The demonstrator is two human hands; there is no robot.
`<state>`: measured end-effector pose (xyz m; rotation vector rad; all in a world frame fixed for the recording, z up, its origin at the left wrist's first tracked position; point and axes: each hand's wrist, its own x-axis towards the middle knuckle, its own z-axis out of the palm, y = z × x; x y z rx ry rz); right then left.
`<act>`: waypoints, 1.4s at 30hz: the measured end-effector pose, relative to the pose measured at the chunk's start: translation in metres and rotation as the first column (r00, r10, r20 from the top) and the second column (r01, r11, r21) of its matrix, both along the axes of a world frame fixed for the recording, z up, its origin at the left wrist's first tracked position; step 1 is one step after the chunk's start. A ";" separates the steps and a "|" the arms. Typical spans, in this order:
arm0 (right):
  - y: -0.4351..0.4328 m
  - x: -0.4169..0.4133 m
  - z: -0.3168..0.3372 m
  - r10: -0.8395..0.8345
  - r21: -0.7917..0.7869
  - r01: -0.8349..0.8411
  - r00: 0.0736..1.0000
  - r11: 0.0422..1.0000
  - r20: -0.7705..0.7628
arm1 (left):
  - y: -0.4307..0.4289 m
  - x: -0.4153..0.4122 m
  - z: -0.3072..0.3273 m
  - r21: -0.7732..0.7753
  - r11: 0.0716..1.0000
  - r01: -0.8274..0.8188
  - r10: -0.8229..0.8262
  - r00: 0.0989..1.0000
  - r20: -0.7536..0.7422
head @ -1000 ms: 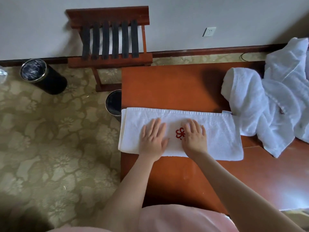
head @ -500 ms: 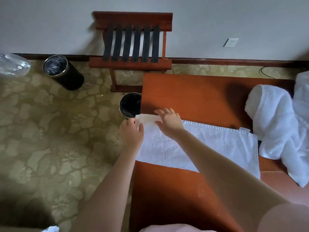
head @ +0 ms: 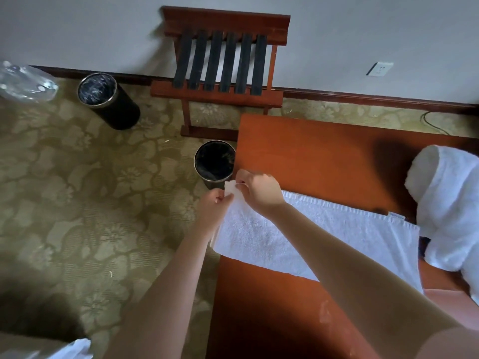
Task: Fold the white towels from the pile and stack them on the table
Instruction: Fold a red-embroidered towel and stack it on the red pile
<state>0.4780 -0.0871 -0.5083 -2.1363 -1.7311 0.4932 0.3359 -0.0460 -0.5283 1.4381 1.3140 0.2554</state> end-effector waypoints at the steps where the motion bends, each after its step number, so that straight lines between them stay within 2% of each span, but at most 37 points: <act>1: 0.001 0.000 -0.003 -0.004 -0.050 0.002 0.999 0.999 -0.038 | 0.001 -0.001 0.000 0.005 1.000 0.007 -0.007 1.000 -0.011; 4: 0.003 0.001 -0.012 -0.035 -0.101 0.026 0.996 0.995 -0.084 | 0.005 -0.001 -0.003 0.066 0.997 0.037 -0.031 0.996 -0.087; 9: 0.002 0.007 -0.019 -0.118 -0.141 0.109 0.991 0.984 -0.062 | 0.013 0.000 -0.010 0.155 0.985 0.069 -0.046 0.988 -0.150; 12: 0.001 0.010 -0.021 -0.145 -0.162 0.132 0.987 0.978 -0.072 | 0.014 0.001 -0.011 0.244 0.959 0.142 -0.090 0.973 -0.212; 18: 0.002 0.008 -0.025 -0.155 -0.160 0.143 0.986 0.977 -0.068 | 0.006 -0.005 -0.016 0.153 0.979 0.131 -0.109 0.983 -0.146; 23: 0.000 0.006 -0.028 -0.172 -0.120 0.164 0.983 0.979 -0.063 | 0.008 -0.015 -0.017 0.245 0.928 0.282 -0.206 0.933 -0.294; 26: -0.002 0.004 -0.028 -0.169 -0.120 0.161 0.983 0.980 -0.065 | 0.008 -0.020 -0.017 0.276 0.913 0.301 -0.186 0.908 -0.375; 29: -0.002 0.006 -0.026 -0.156 -0.120 0.146 0.984 0.982 -0.084 | 0.007 -0.014 -0.012 0.335 0.910 0.245 -0.131 0.936 -0.328; 32: -0.005 0.013 -0.023 -0.118 -0.134 0.112 0.992 0.985 -0.041 | 0.012 0.003 -0.009 0.340 0.908 0.243 -0.151 0.949 -0.275; 35: -0.007 0.022 -0.020 -0.112 -0.215 0.106 0.994 0.971 -0.016 | 0.016 0.015 -0.007 0.342 0.908 0.242 -0.156 0.953 -0.261; 39: -0.002 0.030 -0.014 -0.064 -0.313 0.045 0.997 0.949 -0.050 | 0.012 0.017 0.001 0.528 0.811 0.252 -0.119 0.955 -0.272; 42: -0.001 0.035 -0.010 -0.043 -0.324 0.007 0.994 0.946 -0.105 | 0.009 0.021 0.011 0.580 0.792 0.188 -0.106 0.979 -0.173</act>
